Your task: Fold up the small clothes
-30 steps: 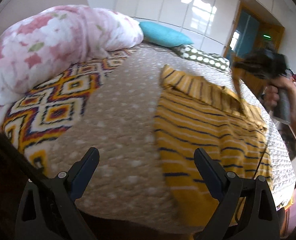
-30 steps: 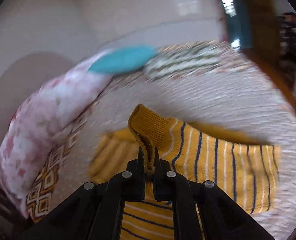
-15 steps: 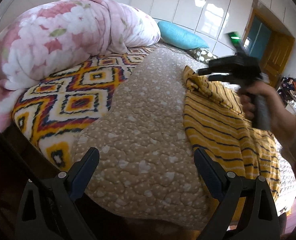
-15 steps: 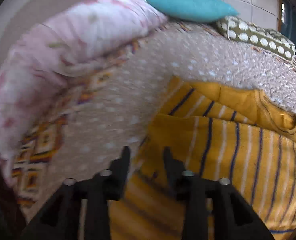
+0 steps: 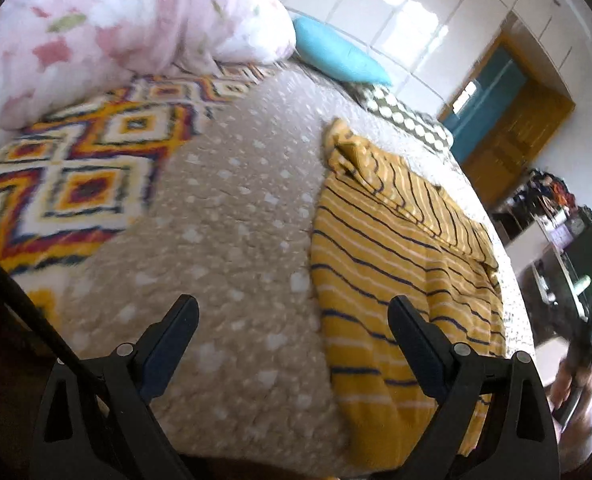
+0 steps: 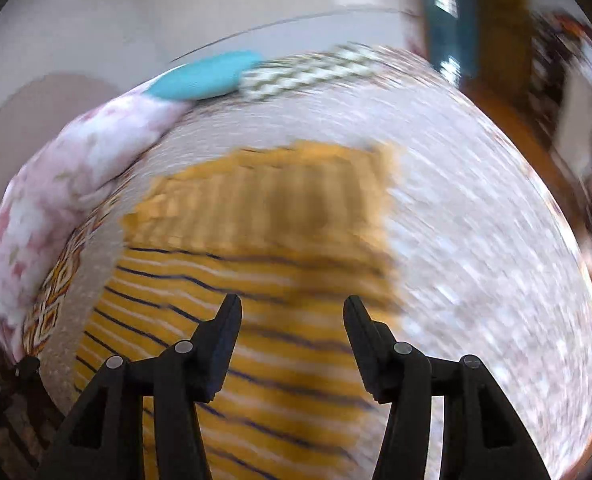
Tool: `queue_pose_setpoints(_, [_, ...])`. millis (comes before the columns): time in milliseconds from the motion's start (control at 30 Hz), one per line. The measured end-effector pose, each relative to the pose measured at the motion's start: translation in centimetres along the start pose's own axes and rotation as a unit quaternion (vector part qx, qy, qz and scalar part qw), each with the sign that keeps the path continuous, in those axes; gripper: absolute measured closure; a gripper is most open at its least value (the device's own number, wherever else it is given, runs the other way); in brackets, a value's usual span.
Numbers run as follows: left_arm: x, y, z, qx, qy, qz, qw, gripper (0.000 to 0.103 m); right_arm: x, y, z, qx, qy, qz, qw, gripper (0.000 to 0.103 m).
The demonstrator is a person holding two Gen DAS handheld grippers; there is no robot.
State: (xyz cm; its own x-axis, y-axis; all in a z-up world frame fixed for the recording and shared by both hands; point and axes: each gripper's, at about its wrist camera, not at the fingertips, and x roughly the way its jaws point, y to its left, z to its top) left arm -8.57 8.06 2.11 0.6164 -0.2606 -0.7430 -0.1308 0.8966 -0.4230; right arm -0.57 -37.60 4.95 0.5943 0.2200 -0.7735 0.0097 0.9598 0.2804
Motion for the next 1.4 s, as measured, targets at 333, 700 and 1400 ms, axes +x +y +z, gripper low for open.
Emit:
queue_pose_setpoints(333, [8.4, -2.0, 1.8, -0.036, 0.106, -0.114, 0.9872, 0.008, 0.0, -8.6, -9.9, 0.155, 0.025, 0.108, 0.982, 0.045])
queue_pose_setpoints(700, [8.4, -3.7, -1.6, -0.08, 0.126, -0.231, 0.9614, 0.05, 4.0, -3.1, -12.2, 0.162, 0.052, 0.259, 0.951, 0.044])
queue_pose_setpoints(1400, [4.6, -5.5, -3.5, -0.025, 0.101, -0.076, 0.9917, 0.095, 1.3, 2.1, -16.6, 0.104, 0.081, 0.251, 0.959, 0.095])
